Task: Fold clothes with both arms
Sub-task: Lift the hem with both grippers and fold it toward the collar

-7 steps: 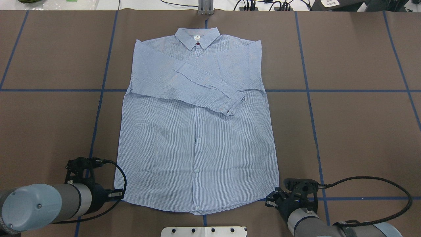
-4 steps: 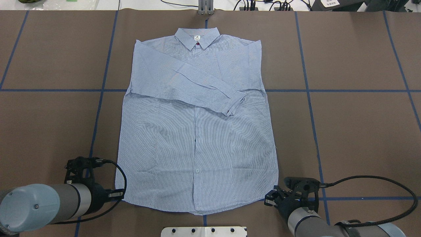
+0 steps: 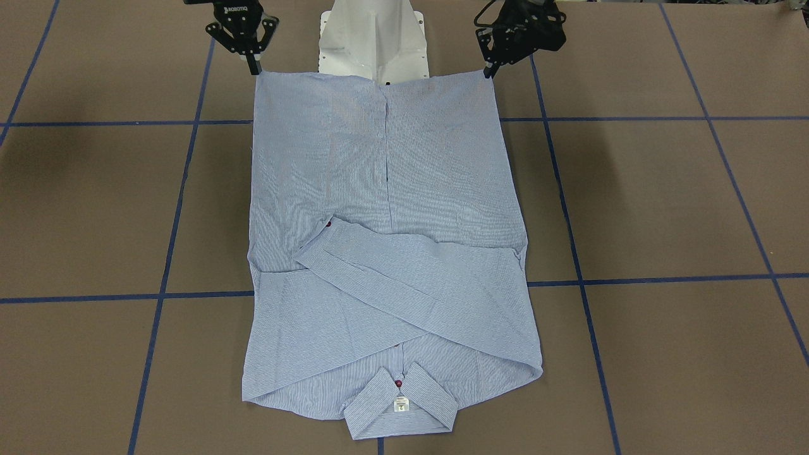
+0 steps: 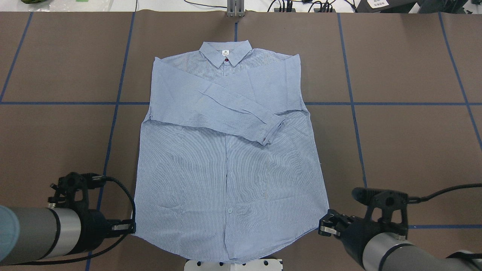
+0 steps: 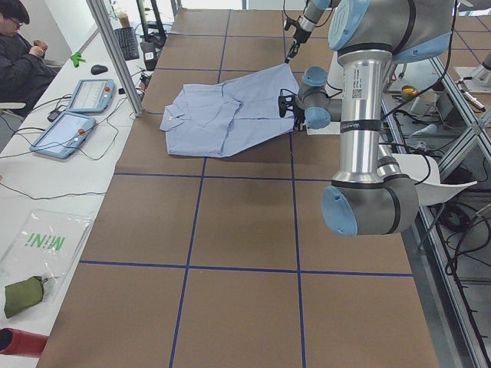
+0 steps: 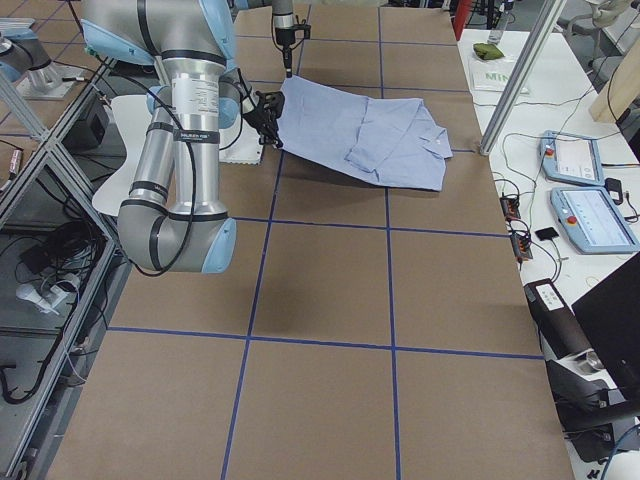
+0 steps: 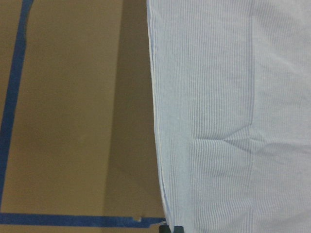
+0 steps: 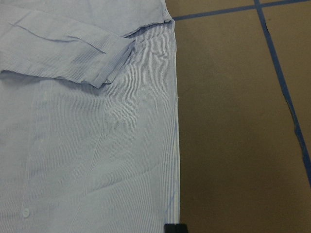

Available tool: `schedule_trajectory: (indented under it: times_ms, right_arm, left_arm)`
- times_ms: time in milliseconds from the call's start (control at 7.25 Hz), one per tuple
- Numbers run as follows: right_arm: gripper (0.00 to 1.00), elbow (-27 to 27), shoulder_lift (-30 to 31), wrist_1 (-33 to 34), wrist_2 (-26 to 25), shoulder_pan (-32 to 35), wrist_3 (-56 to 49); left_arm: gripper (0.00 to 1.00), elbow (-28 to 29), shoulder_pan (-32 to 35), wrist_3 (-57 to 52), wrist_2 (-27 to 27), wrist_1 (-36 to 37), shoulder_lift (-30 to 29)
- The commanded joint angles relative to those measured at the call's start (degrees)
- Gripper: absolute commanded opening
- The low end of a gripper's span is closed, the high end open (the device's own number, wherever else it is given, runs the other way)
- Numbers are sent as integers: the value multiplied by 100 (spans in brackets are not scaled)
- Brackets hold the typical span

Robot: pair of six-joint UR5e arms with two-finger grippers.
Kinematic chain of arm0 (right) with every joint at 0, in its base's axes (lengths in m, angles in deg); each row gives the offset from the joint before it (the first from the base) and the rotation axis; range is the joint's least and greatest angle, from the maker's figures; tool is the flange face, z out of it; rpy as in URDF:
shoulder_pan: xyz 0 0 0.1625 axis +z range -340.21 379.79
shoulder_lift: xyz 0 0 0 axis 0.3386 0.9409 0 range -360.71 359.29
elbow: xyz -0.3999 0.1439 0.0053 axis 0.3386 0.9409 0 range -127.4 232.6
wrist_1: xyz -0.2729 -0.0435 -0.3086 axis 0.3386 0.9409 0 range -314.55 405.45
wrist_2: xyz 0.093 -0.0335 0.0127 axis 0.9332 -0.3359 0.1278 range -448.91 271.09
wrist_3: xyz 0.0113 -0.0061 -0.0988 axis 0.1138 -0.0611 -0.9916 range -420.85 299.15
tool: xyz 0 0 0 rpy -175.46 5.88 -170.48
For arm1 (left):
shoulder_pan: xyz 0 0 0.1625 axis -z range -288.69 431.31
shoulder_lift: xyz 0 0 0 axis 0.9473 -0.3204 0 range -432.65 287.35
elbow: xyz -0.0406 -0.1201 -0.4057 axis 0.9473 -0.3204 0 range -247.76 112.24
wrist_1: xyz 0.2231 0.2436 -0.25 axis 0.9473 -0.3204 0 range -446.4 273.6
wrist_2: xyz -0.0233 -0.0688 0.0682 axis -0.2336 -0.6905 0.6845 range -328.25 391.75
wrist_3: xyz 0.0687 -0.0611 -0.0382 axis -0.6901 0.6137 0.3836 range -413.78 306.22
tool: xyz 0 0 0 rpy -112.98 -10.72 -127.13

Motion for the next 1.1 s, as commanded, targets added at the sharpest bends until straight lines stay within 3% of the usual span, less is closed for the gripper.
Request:
schedule_trajectory:
  times_ms: [0, 138, 276, 414, 689, 965]
  right_arm:
    - [0, -836, -784, 1442, 1216, 910, -44]
    - [0, -802, -1643, 2259, 1789, 1413, -131]
    - [0, -654, -2200, 2589, 1838, 1644, -567]
    - [0, -357, -2388, 2575, 1874, 1872, -1050]
    - [0, 520, -2592, 1902, 2057, 2776, -1790]
    - [0, 1933, -2592, 472, 2523, 3551, -2028]
  left_arm:
    - [0, -1227, 828, -588, -925, 1472, -294]
    - [0, -1223, 1408, -1115, -1243, 2071, -801]
    - [0, -953, 1684, -1625, -1281, 2599, -1494]
    - [0, -315, 2052, -1848, -1281, 2882, -2197]
    - [0, 488, 2685, -2425, -1281, 2868, -2624]
    - [0, 1408, 3214, -2825, -1264, 2763, -2957]
